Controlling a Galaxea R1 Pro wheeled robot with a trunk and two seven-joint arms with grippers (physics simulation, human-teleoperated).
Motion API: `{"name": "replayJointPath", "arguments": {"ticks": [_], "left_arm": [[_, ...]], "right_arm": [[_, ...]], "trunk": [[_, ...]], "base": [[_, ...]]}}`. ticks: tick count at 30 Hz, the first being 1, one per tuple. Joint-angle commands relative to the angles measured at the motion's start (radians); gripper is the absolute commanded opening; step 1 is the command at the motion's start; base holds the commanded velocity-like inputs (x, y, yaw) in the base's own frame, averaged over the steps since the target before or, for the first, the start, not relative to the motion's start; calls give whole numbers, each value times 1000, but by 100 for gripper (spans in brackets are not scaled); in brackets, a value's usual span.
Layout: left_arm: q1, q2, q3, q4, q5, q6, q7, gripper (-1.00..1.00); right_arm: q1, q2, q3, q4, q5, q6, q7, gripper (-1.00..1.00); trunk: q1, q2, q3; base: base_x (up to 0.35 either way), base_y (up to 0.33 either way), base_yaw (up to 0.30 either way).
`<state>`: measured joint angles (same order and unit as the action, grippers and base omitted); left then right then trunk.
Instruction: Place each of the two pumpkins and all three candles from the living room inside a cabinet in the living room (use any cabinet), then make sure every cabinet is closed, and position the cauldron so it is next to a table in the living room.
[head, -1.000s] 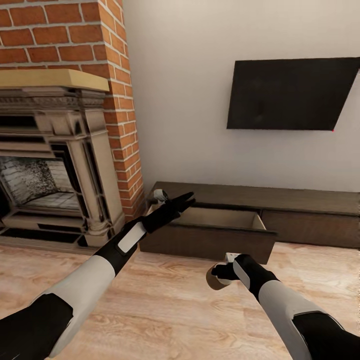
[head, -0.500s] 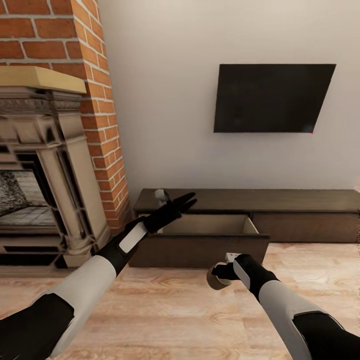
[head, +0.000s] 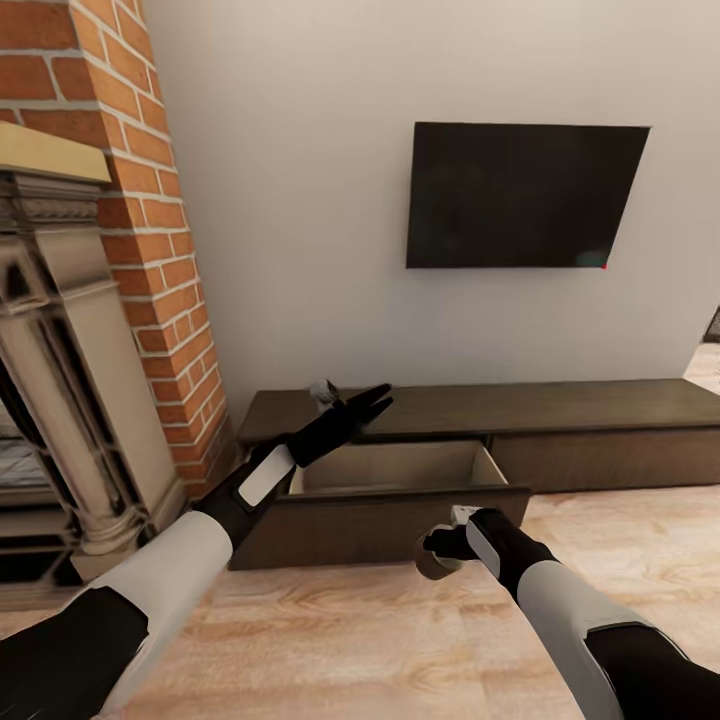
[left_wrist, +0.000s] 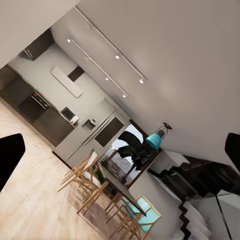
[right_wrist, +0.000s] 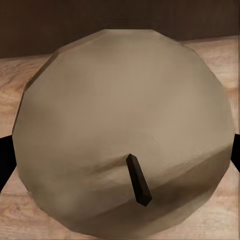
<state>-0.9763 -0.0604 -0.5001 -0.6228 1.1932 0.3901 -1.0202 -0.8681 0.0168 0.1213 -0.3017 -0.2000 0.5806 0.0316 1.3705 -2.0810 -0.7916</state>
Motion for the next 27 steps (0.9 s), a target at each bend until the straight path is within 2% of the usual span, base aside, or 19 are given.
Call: {"name": "replayJointPath", "arguments": {"ticks": [1,6,10,12,14,17,18,20,23,26,27], "left_arm": [[0,0,0,0,0,0,0,100],[-1,0,0,0,0,0,0,100],[-1,3,0,1,0,-1,0,100],[-1,4,0,2,0,-1,0,100],[-1,5,0,2,-1,-1,2,100],[-1,6,0,3,0,-2,8,100],[-1,9,0,3,0,-2,22,100],[-1,12,0,1,-1,-2,69,100],[-1,9,-1,-8,-4,0,142,100],[-1,7,-2,-12,-4,1,149,100],[-2,8,-3,-13,-4,2,150,100]], "right_arm": [[0,0,0,-1,-3,0,-1,-100],[0,-6,0,-18,0,6,15,-100],[0,-50,0,-31,0,15,125,-100],[0,-63,-2,-37,-1,33,136,-100],[0,-100,-3,-84,-5,112,147,-100],[0,-153,-2,-163,-36,191,198,-100],[0,-200,-1,-201,-58,258,242,-100],[0,-250,0,-261,-84,350,302,-100],[0,-290,0,-332,-97,390,336,-100],[0,-297,0,-340,-96,392,363,-100],[0,-299,0,-345,-96,393,394,-100]], "trunk": [[0,0,0],[0,0,0],[0,0,0],[0,0,0],[0,0,0],[0,0,0],[0,0,0],[0,0,0],[0,0,0],[0,0,0],[0,0,0]], "base": [[329,0,-18],[319,0,-5],[65,0,0],[9,0,0],[2,0,0],[0,0,0],[0,0,0],[0,0,0],[0,0,0],[0,0,0],[0,0,0]]}}
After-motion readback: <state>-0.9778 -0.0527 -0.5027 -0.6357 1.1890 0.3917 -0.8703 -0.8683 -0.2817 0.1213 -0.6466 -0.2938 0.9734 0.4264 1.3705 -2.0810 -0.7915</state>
